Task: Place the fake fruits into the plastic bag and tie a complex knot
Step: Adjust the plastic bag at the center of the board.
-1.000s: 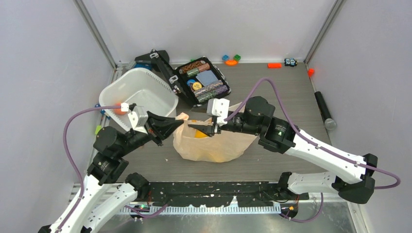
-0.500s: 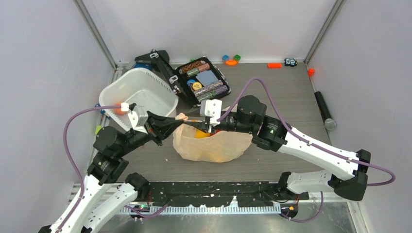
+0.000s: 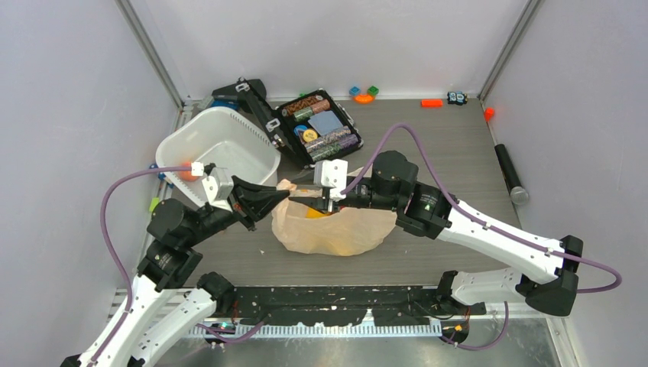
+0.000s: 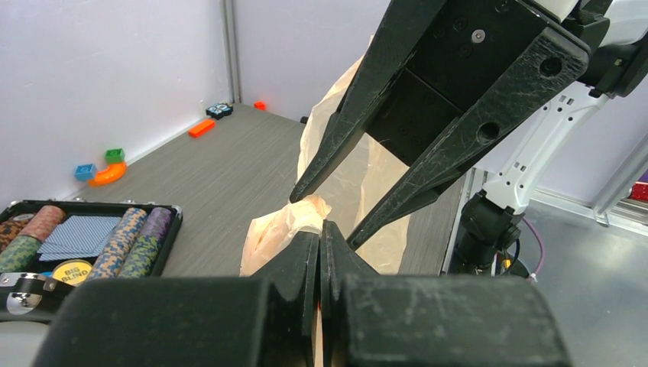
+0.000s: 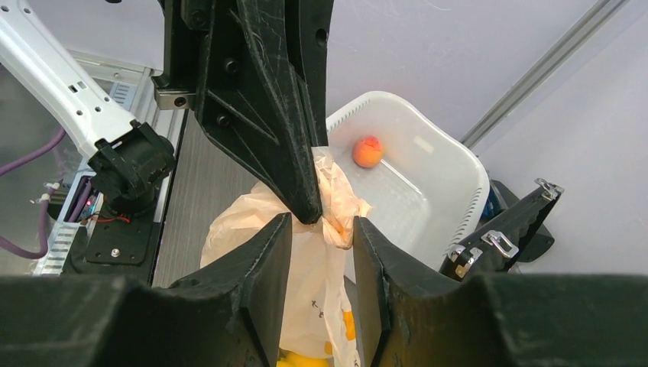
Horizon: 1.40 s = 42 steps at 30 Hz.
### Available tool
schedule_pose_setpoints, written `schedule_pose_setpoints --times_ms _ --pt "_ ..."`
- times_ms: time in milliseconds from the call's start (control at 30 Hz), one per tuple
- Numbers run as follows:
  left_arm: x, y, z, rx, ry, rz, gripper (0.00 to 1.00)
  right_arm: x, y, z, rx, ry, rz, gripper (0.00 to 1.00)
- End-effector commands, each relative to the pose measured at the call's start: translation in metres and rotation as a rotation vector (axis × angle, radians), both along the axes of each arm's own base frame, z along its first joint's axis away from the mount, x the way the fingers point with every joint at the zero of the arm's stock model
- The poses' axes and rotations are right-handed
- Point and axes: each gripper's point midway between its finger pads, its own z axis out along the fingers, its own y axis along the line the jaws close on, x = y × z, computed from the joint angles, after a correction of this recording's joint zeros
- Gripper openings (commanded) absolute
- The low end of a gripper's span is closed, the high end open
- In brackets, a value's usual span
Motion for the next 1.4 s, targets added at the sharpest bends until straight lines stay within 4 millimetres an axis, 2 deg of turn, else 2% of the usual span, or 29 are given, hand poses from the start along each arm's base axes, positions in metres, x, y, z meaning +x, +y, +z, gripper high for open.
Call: schedule_pose_setpoints --times_ms 0,133,200,233,300,433,600,700,733,767,800,833,867,900,933,967,1167,1267,1367 --pt "-0.008 0.0 0.021 -0.041 -0.062 -0.027 0.0 -0.008 -0.001 0.022 0.038 -0.043 0.031 0.43" --pt "-0.008 0.0 0.02 -0.038 -0.06 -0.032 0.0 -0.008 -0.002 0.021 0.033 -0.044 0.03 0.41" --pt "-0.009 0.0 0.021 -0.039 -0.062 -0.036 0.0 -0.007 -0.002 0.021 0.027 -0.046 0.028 0.37" --pt "-0.01 0.0 0.021 -0.039 -0.062 -0.039 0.0 -0.007 -0.002 0.02 0.022 -0.043 0.027 0.3" --pt "-0.013 0.0 0.021 -0.039 -0.066 -0.049 0.0 -0.006 -0.003 0.02 0.019 -0.044 0.023 0.24" --pt "-0.015 -0.002 0.02 -0.036 -0.069 -0.064 0.0 -0.006 -0.004 0.023 0.025 -0.051 0.018 0.15" --pt "-0.018 -0.005 0.019 -0.028 -0.06 -0.093 0.0 -0.002 -0.006 0.028 0.052 -0.064 -0.01 0.06" --pt "-0.019 -0.005 0.02 -0.027 -0.063 -0.099 0.01 0.005 -0.012 0.031 0.076 -0.055 -0.066 0.05" --pt "-0.019 -0.005 0.021 -0.025 -0.072 -0.098 0.1 0.005 -0.017 0.04 0.11 -0.061 -0.082 0.05" --pt "-0.02 -0.004 0.021 -0.017 -0.083 -0.094 0.26 0.007 -0.02 0.041 0.125 -0.042 -0.104 0.05" --pt "-0.02 -0.002 0.021 -0.005 -0.091 -0.083 0.43 0.004 -0.028 0.052 0.168 -0.051 -0.109 0.05" --pt "-0.018 0.001 0.021 0.014 -0.098 -0.061 0.61 0.003 -0.031 0.049 0.179 -0.034 -0.114 0.05" --pt "-0.016 0.005 0.019 0.035 -0.101 -0.035 0.78 -0.002 -0.041 0.063 0.231 -0.045 -0.113 0.05" --pt "-0.014 0.008 0.017 0.054 -0.105 -0.012 0.88 -0.004 -0.043 0.057 0.237 -0.028 -0.113 0.05" --pt "-0.014 0.011 0.014 0.072 -0.104 0.001 0.95 -0.008 -0.051 0.067 0.276 -0.038 -0.11 0.05" --pt "-0.016 0.012 0.013 0.086 -0.112 -0.002 0.98 -0.011 -0.053 0.064 0.277 -0.026 -0.102 0.05" --pt "-0.045 0.001 0.009 0.175 -0.132 -0.203 0.99 -0.034 -0.057 0.054 0.204 0.023 -0.001 0.05" --pt "-0.043 -0.007 0.007 0.182 -0.12 -0.256 0.99 -0.043 -0.057 0.05 0.174 0.06 0.04 0.05" --pt "-0.042 -0.017 0.006 0.168 -0.103 -0.316 0.99 -0.041 -0.058 0.048 0.165 0.099 0.025 0.05"
